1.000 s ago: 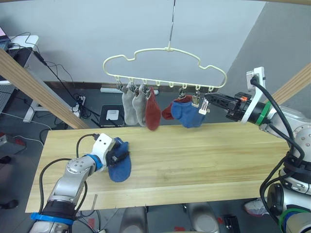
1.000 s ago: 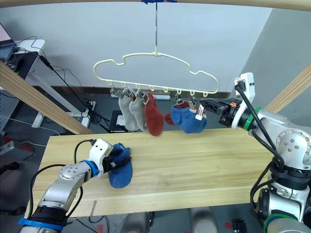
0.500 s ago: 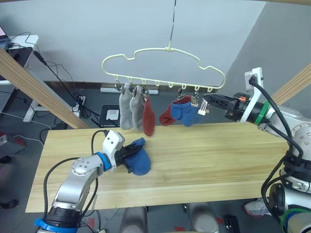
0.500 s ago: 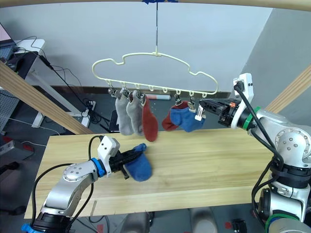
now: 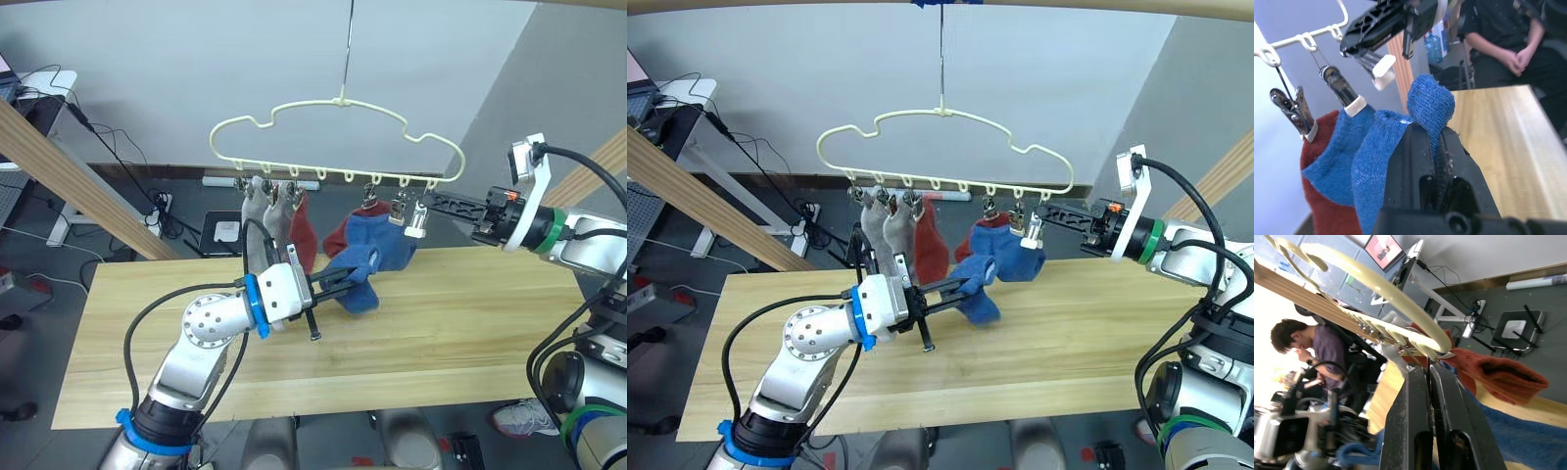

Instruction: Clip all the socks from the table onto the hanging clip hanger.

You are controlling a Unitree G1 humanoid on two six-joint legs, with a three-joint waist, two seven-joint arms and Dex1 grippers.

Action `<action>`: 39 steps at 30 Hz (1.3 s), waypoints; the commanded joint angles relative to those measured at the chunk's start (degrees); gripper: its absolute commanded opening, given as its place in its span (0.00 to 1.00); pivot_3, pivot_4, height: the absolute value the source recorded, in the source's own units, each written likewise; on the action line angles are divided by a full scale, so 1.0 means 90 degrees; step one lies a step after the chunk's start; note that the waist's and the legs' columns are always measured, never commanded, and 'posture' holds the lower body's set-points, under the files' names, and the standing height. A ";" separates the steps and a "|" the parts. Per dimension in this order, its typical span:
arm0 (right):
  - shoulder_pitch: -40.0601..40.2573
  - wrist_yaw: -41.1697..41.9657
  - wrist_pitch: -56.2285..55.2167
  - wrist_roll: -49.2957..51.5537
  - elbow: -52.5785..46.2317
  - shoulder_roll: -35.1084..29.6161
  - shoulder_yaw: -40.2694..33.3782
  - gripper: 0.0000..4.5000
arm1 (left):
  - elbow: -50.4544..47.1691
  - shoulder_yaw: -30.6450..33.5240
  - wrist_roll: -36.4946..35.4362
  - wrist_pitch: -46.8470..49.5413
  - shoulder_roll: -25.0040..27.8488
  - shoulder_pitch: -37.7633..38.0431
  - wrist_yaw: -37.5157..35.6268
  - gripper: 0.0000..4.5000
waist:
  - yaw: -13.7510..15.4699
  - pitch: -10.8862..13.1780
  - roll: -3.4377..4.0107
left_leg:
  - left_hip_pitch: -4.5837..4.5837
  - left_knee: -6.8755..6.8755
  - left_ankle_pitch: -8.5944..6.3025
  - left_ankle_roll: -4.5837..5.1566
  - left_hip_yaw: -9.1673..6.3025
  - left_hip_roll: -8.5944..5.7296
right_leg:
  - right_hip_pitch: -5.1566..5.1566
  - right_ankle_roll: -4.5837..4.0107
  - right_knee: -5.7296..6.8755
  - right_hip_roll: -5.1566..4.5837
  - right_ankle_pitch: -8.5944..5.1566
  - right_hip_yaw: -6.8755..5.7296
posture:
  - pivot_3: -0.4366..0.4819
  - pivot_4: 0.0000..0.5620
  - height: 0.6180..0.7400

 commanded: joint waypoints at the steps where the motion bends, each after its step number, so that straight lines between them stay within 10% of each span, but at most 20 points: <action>1: 0.0210 -0.0724 -0.0576 0.1139 -0.0184 -0.0130 0.0229 0.00 | 0.0131 -0.0155 0.0264 -0.0487 -0.0187 -0.0197 0.0240 0.02 | -0.0015 0.0000 0.0000 | 0.0000 0.0001 0.0000 0.0001 0.0000 0.0000 | 0.0001 0.0000 0.0001 0.0000 0.0000 -0.0001 | 0.25 0.58 1.00; 12: 0.0812 -0.1791 -0.2185 0.2987 -0.0620 -0.0952 0.1389 0.00 | 0.0598 -0.0285 0.0509 -0.0992 -0.0574 -0.0660 0.0626 0.02 | -0.0042 0.0000 0.0000 | 0.0000 0.0004 -0.0001 0.0001 0.0000 0.0000 | 0.0000 0.0002 0.0002 0.0000 0.0000 0.0000 | 0.24 0.56 1.00; 36: 0.0984 -0.1479 -0.3015 0.2885 -0.1027 -0.1418 0.2137 0.00 | 0.0681 -0.0399 0.0564 -0.0943 -0.0753 -0.0892 0.0757 0.02 | -0.0039 0.0000 0.0000 | 0.0000 0.0004 -0.0001 0.0001 -0.0002 0.0000 | 0.0000 0.0003 0.0001 0.0001 0.0000 -0.0002 | 0.25 0.57 1.00; 39: 0.1010 -0.1417 -0.3033 0.2899 -0.1040 -0.1441 0.2153 0.16 | 0.0676 -0.0392 0.0560 -0.0927 -0.0757 -0.0889 0.0759 0.00 | -0.0039 0.0000 0.0000 | 0.0000 0.0004 -0.0001 0.0001 -0.0002 0.0000 | 0.0000 0.0003 0.0001 0.0001 0.0000 -0.0002 | 0.25 0.57 1.00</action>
